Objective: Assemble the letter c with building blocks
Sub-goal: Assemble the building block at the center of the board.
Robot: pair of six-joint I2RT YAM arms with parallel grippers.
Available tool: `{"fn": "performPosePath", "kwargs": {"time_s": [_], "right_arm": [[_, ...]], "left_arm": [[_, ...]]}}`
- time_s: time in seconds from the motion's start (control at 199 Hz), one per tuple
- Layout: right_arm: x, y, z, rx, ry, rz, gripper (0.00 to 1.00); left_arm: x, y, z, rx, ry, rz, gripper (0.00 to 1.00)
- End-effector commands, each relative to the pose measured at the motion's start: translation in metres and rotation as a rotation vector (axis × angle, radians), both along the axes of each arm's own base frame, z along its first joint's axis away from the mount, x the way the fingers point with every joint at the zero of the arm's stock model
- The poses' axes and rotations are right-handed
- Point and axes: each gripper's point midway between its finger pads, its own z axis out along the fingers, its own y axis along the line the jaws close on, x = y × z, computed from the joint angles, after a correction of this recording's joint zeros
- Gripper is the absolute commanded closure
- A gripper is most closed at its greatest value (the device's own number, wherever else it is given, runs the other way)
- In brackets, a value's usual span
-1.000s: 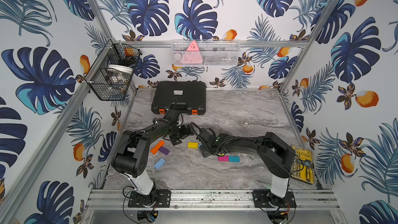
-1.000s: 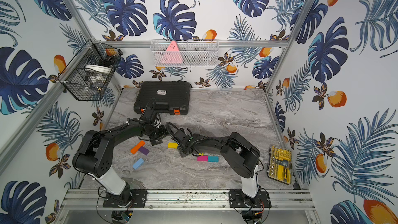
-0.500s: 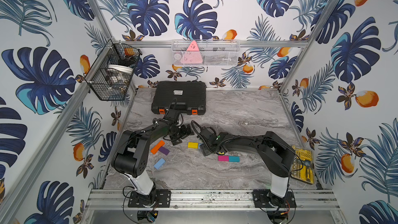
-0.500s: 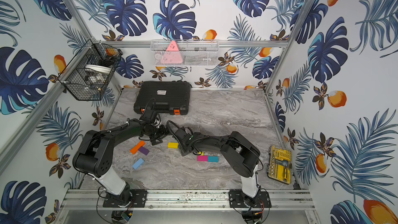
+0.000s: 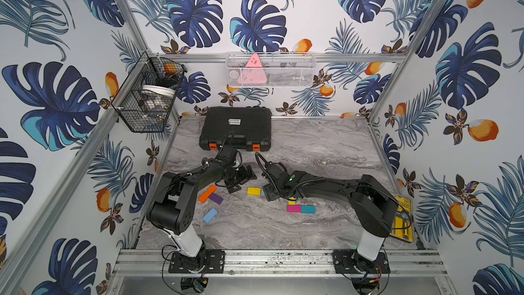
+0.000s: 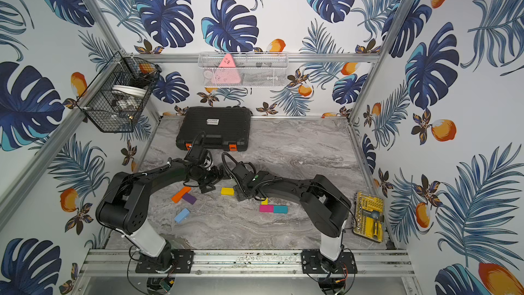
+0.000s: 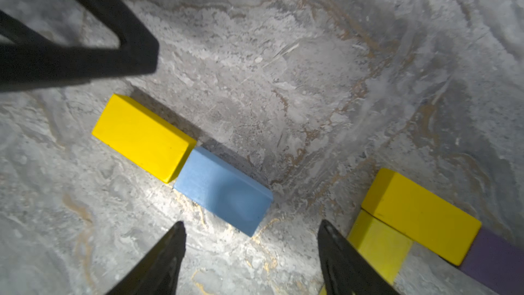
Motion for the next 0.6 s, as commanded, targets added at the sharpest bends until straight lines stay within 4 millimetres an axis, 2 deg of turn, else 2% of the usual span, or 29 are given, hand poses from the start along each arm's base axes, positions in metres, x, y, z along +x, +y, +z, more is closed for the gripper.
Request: {"fn": "performPosePath", "kwargs": {"time_s": [0.0, 0.135, 0.155, 0.291, 0.597], "right_arm": [[-0.003, -0.004, 0.009, 0.073, 0.048, -0.059, 0.25], [0.0, -0.008, 0.025, 0.144, 0.053, -0.1, 0.24], [-0.005, -0.015, 0.017, 0.13, 0.07, -0.104, 0.24], [-0.005, -0.021, 0.021, 0.144, 0.065, -0.117, 0.24], [-0.01, -0.029, 0.015, 0.145, 0.077, -0.126, 0.24]], "left_arm": [[-0.005, -0.009, -0.002, -0.006, 0.012, -0.001, 0.01], [-0.009, -0.02, -0.004, 0.002, 0.013, -0.019, 0.01], [-0.01, -0.021, -0.005, 0.005, 0.014, -0.021, 0.01], [-0.012, -0.026, -0.005, 0.013, 0.012, -0.03, 0.01], [-0.016, -0.03, -0.006, 0.032, 0.012, -0.035, 0.01]]}}
